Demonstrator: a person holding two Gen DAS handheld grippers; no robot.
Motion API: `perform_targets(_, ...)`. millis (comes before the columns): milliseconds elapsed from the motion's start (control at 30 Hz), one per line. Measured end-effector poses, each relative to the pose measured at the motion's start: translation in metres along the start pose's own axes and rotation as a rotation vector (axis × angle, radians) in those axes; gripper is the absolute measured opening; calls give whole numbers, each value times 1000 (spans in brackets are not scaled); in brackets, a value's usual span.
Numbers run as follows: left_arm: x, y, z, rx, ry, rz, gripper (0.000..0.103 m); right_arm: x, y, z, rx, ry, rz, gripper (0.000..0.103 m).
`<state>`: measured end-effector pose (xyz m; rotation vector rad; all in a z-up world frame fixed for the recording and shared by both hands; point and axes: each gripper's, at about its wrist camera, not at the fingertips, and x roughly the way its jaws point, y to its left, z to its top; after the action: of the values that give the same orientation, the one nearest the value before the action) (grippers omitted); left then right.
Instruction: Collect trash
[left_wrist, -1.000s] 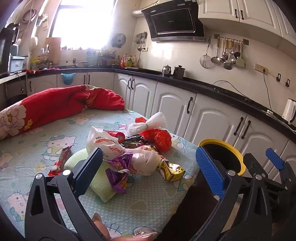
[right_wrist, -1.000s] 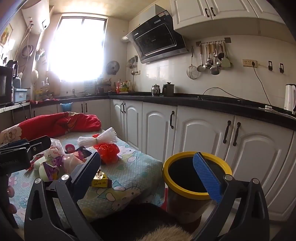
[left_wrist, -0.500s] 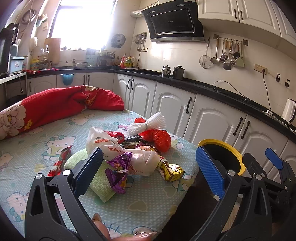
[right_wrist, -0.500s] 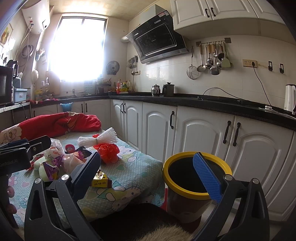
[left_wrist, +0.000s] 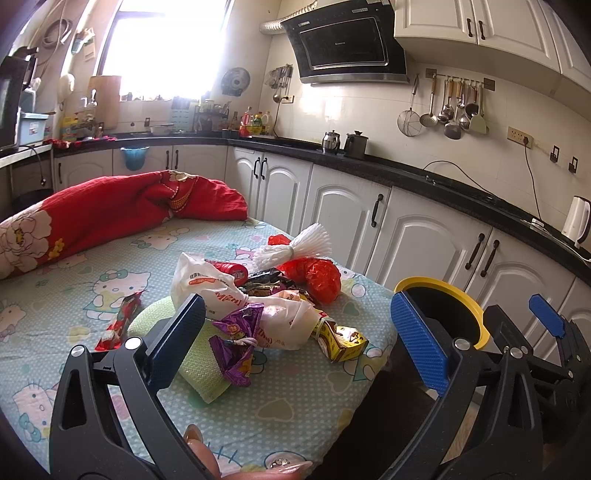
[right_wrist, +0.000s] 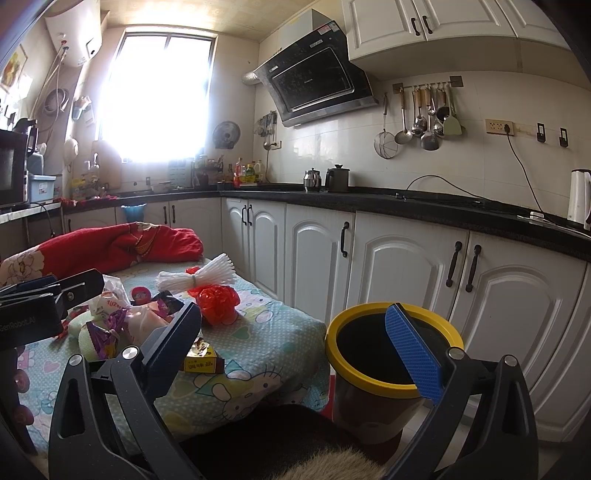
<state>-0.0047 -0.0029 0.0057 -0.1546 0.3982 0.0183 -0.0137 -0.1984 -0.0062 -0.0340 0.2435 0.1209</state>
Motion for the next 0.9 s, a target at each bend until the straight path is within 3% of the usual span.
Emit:
perform_targets(533,4,7,-3,-17,11,7,92,5,10,2,-30,26,53,97)
perform_targets(900,7,47,4,-92,-2,87,92,34,35,19,-70,89,240,97)
